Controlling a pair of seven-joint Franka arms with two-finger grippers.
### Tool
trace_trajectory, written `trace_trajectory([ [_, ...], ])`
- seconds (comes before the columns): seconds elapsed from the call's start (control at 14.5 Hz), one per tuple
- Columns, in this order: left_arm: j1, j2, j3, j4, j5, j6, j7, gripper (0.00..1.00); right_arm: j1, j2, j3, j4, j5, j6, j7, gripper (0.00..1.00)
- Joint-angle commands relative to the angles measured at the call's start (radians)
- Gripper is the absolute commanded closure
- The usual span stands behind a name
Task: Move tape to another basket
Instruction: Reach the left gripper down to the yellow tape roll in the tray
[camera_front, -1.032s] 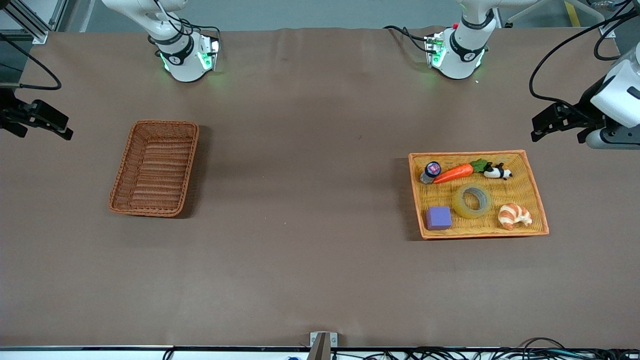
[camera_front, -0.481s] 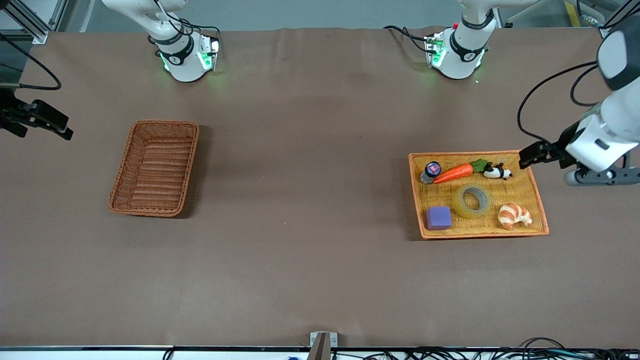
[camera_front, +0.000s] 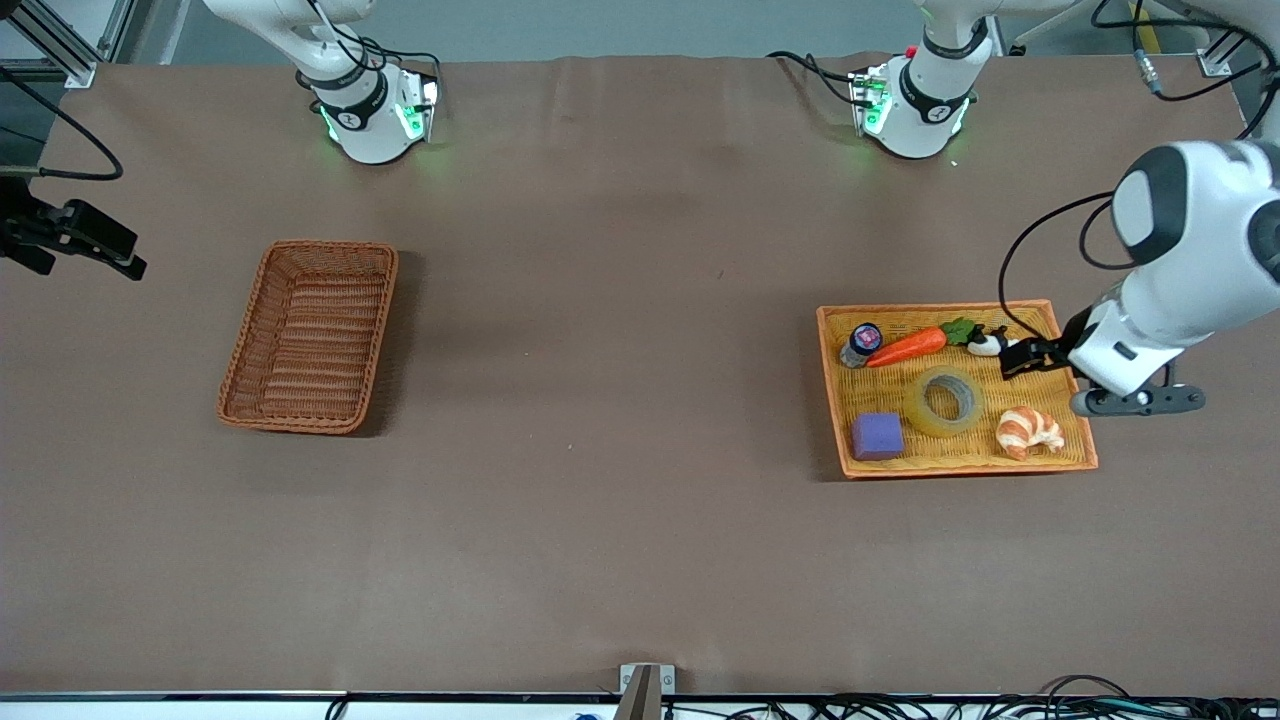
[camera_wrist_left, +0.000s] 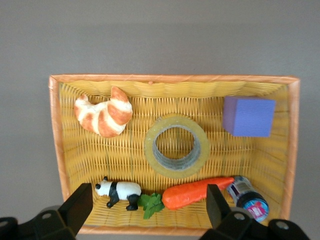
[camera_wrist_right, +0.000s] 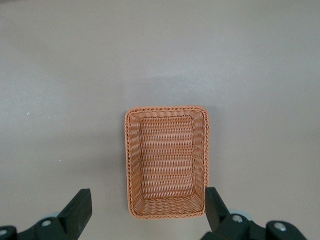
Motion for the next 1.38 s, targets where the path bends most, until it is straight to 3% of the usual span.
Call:
trace_trajectory([
  [0.0,0.001,0.066,0.016,-0.019,0.013,0.082,0.012,0.00,0.000,-0.002,0.001,-0.003,-0.009,-0.005,0.004,0.00],
  [0.28,0.000,0.198,0.022,-0.042,0.012,0.243,-0.002,0.01,0.000,-0.002,0.001,-0.004,-0.009,-0.005,0.004,0.00],
  [0.55,-0.002,0.230,0.022,-0.125,0.007,0.332,-0.008,0.04,0.000,-0.002,0.001,-0.004,-0.009,-0.005,0.004,0.00],
  [0.62,0.000,0.239,0.022,-0.136,0.007,0.332,-0.007,0.10,0.000,-0.002,0.001,-0.004,-0.009,-0.005,0.004,0.00],
  [0.69,0.000,0.247,0.022,-0.139,0.007,0.332,-0.007,0.23,0.000,-0.002,0.001,-0.012,-0.009,-0.003,0.004,0.00],
  [0.83,0.000,0.249,0.022,-0.137,0.007,0.332,-0.007,0.69,0.000,-0.002,0.001,-0.012,-0.009,-0.003,0.004,0.00],
  [0.89,0.000,0.247,0.023,-0.137,0.007,0.332,-0.007,0.87,0.000,-0.002,0.001,-0.012,-0.009,-0.003,0.004,0.00],
  [0.96,0.000,0.247,0.023,-0.134,0.007,0.332,-0.007,0.95,0.000,-0.002,0.001,-0.012,-0.009,-0.003,0.004,0.00],
  [1.31,-0.011,0.200,0.022,-0.116,0.007,0.319,-0.010,1.00,0.000,-0.002,0.001,-0.012,-0.009,-0.003,0.004,0.00],
])
